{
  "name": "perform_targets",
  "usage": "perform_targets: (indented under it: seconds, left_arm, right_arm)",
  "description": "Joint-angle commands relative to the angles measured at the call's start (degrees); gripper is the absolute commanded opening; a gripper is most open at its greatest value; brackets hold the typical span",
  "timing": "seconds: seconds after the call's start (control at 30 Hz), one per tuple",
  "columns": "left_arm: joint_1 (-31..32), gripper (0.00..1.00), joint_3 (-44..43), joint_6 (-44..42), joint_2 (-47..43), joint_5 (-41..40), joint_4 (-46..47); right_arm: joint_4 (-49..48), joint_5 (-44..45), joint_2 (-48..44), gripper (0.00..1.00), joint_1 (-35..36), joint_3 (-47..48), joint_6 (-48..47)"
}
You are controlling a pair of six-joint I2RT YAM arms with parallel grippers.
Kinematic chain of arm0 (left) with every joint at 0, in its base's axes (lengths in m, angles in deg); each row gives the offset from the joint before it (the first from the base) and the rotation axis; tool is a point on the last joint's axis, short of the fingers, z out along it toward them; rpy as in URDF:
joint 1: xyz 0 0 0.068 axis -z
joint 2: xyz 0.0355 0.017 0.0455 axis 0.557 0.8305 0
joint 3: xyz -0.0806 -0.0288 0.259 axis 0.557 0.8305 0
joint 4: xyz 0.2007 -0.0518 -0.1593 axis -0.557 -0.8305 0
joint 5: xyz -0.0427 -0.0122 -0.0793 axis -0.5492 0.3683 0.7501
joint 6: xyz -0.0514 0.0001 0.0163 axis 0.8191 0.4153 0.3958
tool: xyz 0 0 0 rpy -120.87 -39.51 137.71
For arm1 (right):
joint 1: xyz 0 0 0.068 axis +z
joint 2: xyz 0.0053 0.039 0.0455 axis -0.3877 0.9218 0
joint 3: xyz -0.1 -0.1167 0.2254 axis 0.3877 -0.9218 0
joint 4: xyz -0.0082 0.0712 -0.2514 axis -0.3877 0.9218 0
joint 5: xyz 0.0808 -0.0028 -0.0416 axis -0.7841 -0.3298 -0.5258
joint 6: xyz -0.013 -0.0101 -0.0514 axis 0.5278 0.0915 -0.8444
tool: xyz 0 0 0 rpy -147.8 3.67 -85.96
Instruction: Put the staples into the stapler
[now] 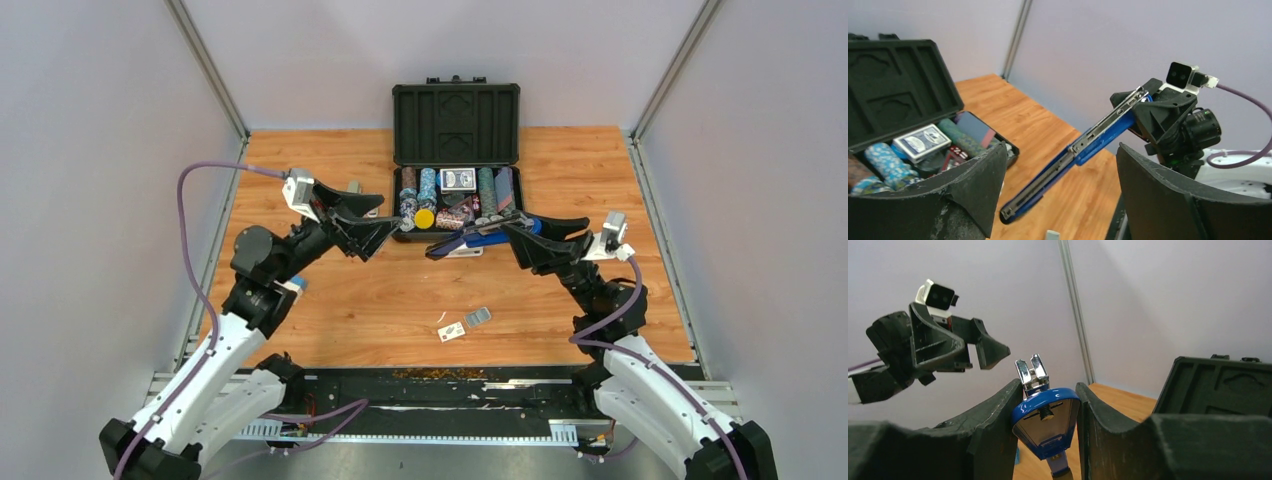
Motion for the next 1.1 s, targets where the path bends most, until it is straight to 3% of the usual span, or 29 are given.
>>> perform_targets:
  seconds: [0.0,0.07,0.33,0.47,0.8,1.07]
  left_arm:
    - [0.4,0.90,-3.9,-13.4,2.3,1.4,-12.8]
    - [0.7,0.99,-4.6,-14.0,3.5,3.8,-11.3]
    - [1.5,1.00,-2.6,-10.7,7.8,15.1,4.5]
    - [5.5,0.96,-4.3,-20.9,10.3,18.5,0.1]
    - [14.7,0.83,-5.4,-41.6,13.3,13.2,-5.1]
    - [17.6,0.67,-8.8,-44.8,18.5,14.9,-9.1]
  right_arm:
    - [-7.0,-3.4,0.1,0.00,-0.1,0.2,2.5]
    - [-7.3,-4.5,0.2,0.00,-0.1,0.1,2.8]
    - [-7.6,-6.9,-0.1,0.00,-0.1,-0.8,3.5]
    - [-9.2,-8.3,0.5,0.00,-0.1,-1.3,4.3]
    - [-13.3,-12.7,3.2,0.00,0.0,-1.5,6.6]
    - [-16.5,-14.4,5.0,0.00,0.0,-1.9,8.4]
